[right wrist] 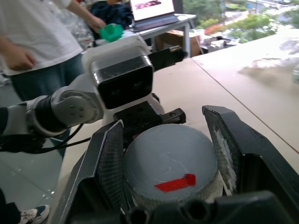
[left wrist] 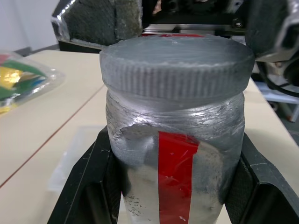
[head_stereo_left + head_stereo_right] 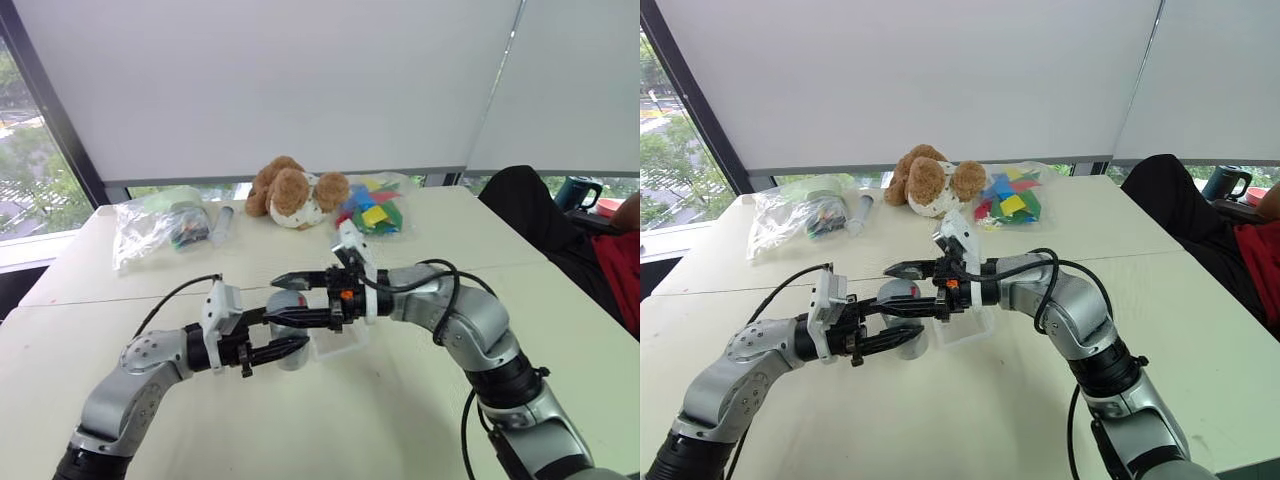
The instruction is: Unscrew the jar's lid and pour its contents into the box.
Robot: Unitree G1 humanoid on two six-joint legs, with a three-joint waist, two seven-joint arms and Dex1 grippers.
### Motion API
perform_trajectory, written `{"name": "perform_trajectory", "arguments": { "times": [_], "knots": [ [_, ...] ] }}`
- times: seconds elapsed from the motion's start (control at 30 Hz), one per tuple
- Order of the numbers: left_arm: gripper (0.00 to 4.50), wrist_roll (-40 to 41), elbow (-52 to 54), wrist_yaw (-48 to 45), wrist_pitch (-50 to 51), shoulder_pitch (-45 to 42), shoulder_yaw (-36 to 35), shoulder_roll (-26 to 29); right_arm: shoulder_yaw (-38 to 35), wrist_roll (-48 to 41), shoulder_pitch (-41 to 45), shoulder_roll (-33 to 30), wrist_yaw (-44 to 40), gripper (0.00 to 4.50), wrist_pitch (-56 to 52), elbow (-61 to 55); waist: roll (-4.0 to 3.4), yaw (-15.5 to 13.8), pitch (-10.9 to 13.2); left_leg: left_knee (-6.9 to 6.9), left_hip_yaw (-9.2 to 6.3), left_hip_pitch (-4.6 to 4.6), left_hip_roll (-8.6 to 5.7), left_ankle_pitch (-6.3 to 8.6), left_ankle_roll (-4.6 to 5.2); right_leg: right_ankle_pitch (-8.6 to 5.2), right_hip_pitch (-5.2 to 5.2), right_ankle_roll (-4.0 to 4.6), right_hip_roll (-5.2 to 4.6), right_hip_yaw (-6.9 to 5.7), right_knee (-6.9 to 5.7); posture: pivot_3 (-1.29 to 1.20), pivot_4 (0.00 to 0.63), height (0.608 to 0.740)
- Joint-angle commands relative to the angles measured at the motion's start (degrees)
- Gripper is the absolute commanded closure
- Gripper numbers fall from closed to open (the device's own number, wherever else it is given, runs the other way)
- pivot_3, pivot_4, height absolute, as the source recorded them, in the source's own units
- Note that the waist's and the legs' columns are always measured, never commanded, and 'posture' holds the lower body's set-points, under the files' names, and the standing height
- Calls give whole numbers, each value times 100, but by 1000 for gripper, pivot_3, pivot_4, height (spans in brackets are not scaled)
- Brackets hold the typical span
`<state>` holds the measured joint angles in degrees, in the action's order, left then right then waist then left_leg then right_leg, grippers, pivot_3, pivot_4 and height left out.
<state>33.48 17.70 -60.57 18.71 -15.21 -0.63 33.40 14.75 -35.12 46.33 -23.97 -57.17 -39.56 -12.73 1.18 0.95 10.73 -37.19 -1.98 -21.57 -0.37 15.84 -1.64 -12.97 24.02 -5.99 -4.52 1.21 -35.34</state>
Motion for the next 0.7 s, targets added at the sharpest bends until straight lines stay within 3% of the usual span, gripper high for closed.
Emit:
{"name": "perform_trajectory", "arguments": {
  "times": [0.03,0.2,0.37,0.5,0.53,0.7],
  "knots": [
    [2404,488,451,-504,17,-48,-127,210,102,-170,183,-335,-1479,2234,444,153,-3,2,2,0,1,0,0,0,0,0,0,0,0,0,0,0,150,740],
    [2404,727,629,-1200,81,-132,-16,481,242,-158,783,-600,-3010,2234,804,764,-6,21,4,0,1,2,2,0,0,-1,0,2,4,0,0,0,150,740],
    [2404,753,691,-1290,67,-233,60,457,191,-46,1102,-488,-3125,2234,1009,1164,-6,11,4,1,-2,4,5,0,0,-1,0,1,9,-1,-2,0,150,740],
    [2404,744,672,-1008,118,-262,-31,384,-110,-226,1047,-404,-2695,248,792,1068,-5,-16,6,-1,-2,-2,6,0,0,0,3,0,6,-1,-1,0,150,740],
    [2404,739,674,-971,125,-242,-55,396,-162,-222,1004,-406,-2651,48,800,1007,-5,-16,6,-1,-1,-2,5,0,0,-1,3,1,3,0,-2,0,150,740],
    [2404,389,264,-327,14,-151,-314,313,-769,-252,368,-475,-1577,48,508,415,-5,-18,6,1,-2,-2,5,0,0,1,4,-1,3,0,-2,0,150,740]
  ]
}}
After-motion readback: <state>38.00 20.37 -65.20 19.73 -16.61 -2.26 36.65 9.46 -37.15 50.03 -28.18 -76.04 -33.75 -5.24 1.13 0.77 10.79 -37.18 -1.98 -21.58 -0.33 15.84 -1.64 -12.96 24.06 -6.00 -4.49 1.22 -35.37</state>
